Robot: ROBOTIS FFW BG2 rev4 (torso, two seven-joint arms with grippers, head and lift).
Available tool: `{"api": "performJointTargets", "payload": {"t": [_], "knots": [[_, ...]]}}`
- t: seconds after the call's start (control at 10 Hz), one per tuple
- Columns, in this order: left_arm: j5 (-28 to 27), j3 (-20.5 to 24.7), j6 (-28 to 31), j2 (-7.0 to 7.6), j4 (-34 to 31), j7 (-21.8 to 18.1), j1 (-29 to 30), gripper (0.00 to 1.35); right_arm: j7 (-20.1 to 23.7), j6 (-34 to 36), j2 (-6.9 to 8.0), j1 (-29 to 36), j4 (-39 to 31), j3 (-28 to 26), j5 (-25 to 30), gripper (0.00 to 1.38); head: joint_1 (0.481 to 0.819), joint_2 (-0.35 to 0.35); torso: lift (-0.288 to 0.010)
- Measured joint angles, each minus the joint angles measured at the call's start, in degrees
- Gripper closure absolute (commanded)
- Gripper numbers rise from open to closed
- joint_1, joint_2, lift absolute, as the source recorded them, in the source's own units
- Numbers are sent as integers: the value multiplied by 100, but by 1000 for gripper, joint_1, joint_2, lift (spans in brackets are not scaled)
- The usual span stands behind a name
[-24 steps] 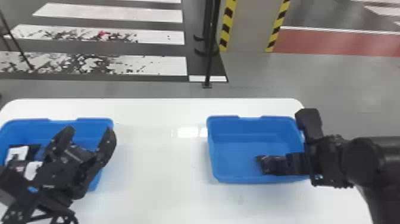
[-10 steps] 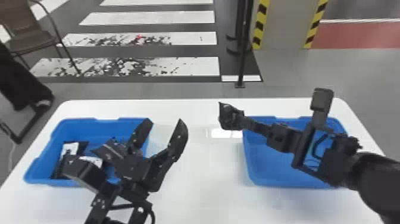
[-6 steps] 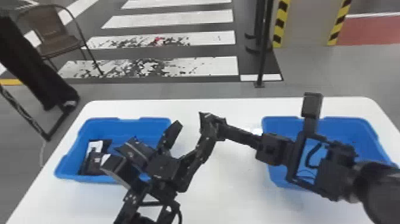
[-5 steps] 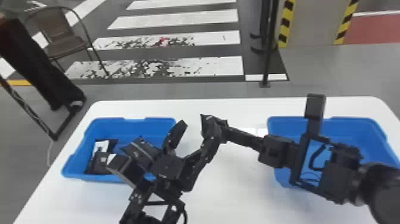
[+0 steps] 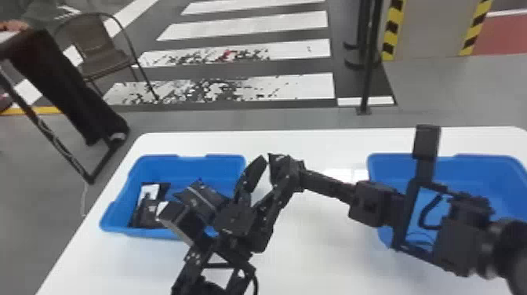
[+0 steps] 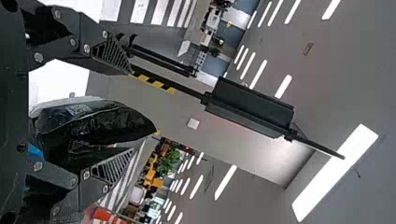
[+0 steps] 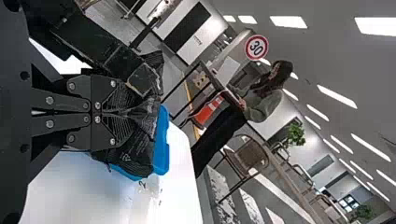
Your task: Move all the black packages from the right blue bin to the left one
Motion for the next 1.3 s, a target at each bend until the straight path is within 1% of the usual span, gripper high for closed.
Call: {"api": "performJointTargets", "payload": {"t": [0.1,0.3,0.4,0.6,0.7,0.8,0.9,1.0,1.1,1.2,1.3], "knots": [[-135,51,-148,-9,-14,21,20,1213,11,0,-3,6,-21,7,-7,1205,695,213,-154],[-286,101,-150,-15,-100,27,49,1213,4,-30,-7,21,26,8,-22,1199,695,220,-154],[-319,102,-148,-15,-137,21,60,1213,28,-80,-6,3,92,8,-54,1148,695,218,-154],[-347,103,-187,-15,-182,11,67,1213,99,-303,2,-38,280,9,-133,1148,695,211,-154],[-347,103,-263,-14,-197,9,78,1213,126,-420,9,-67,351,8,-152,1059,695,207,-154],[-337,98,-387,-13,-216,21,79,1213,169,-503,22,-103,456,9,-220,674,695,207,-154],[-331,130,-461,-15,-223,37,66,1213,244,-539,31,-124,625,20,-382,242,695,210,-154],[-422,278,-464,-36,-225,82,55,1213,318,-571,33,-127,784,28,-517,51,695,224,-154],[-708,555,-416,-64,-189,180,19,1213,372,-619,28,-114,869,30,-598,110,695,236,-154],[-1181,889,-399,-90,-34,335,-89,1213,425,-690,19,-66,880,13,-644,140,695,270,-154],[-1716,1224,-457,-121,259,511,-270,1211,461,-740,7,15,824,-59,-643,140,695,301,-154]]}}
